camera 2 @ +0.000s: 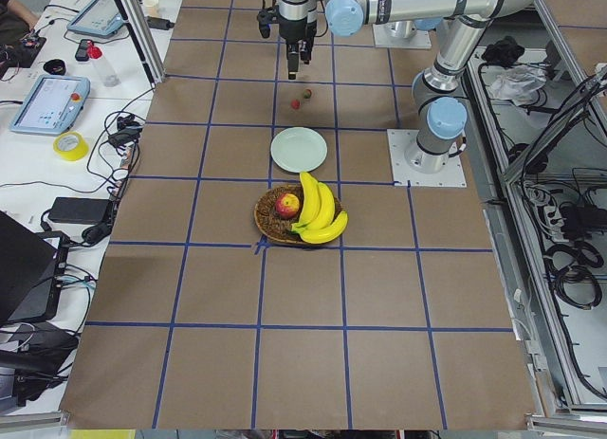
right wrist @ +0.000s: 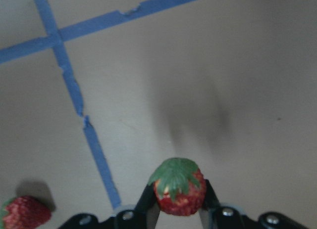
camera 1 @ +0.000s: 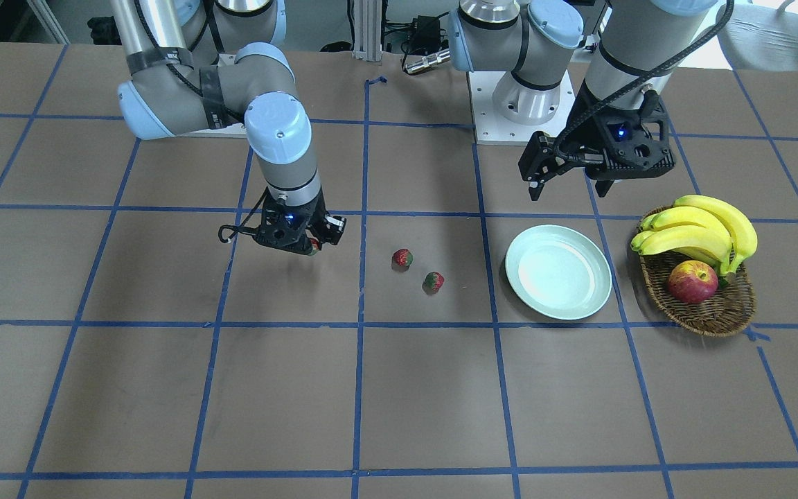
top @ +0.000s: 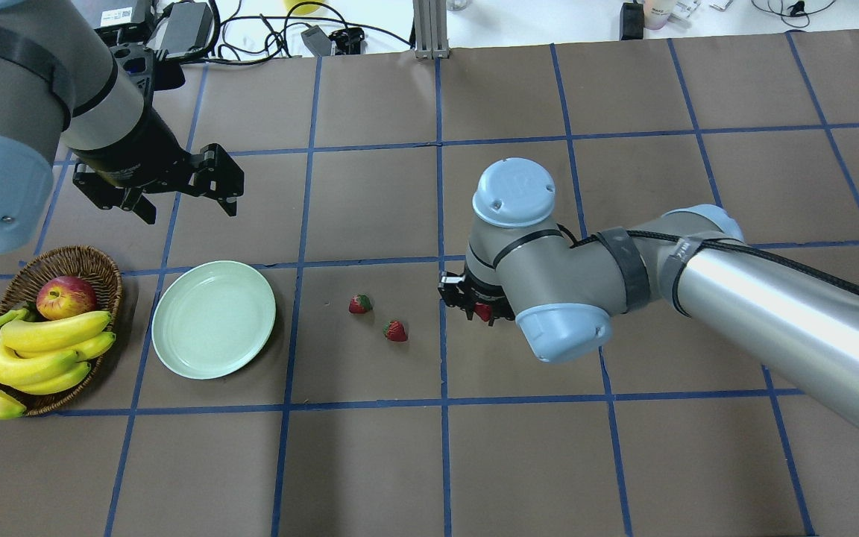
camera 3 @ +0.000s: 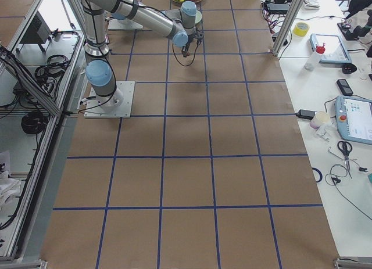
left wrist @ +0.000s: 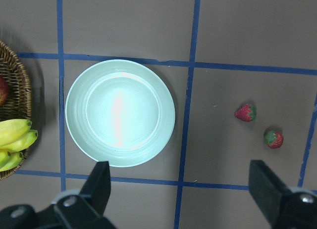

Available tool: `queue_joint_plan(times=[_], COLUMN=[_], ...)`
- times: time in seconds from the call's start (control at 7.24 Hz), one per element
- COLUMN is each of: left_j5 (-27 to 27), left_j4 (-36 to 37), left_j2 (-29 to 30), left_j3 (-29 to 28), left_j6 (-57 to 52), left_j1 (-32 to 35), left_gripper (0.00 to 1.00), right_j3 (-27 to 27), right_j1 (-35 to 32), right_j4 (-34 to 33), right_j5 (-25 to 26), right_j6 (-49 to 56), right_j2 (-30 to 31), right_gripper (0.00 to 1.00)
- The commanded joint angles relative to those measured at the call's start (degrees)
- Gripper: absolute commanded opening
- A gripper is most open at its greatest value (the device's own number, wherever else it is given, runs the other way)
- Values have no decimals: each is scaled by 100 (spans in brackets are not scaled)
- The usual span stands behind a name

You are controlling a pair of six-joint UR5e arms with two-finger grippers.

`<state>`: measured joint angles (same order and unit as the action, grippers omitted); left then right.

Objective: Collect all strawberries into plate
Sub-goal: 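Carry it next to the other two strawberries and release it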

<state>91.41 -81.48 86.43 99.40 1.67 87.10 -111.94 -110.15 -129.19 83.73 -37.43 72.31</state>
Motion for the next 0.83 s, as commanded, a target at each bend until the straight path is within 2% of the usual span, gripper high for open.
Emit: queue_joint_plan(times=[0.0,0.28,0.41,0.55,0.69], left_j5=[0,17,26,44,18], left_j4=[1,1,9,1,1], left_j2=[14,14,14,14,31], left_j3=[0,0,0,0,-17], left_j6=[0,0,0,0,26], left_j1=[0,0,0,0,0], left_gripper=[100,100,100,100,100], right_j3=[784,1418,1542,1544,1535], right_j1=[-479,-735,-753,-754,-754], right_j4=[-45,-54,-45,-36,-36], right_j5=[-348,-304,-348,-340,-340], right_j6=[-702,-923,-924,-924,-924], right_j2=[-663,-1217,-1246,-1255,-1263], right_gripper=[0,0,0,7,30])
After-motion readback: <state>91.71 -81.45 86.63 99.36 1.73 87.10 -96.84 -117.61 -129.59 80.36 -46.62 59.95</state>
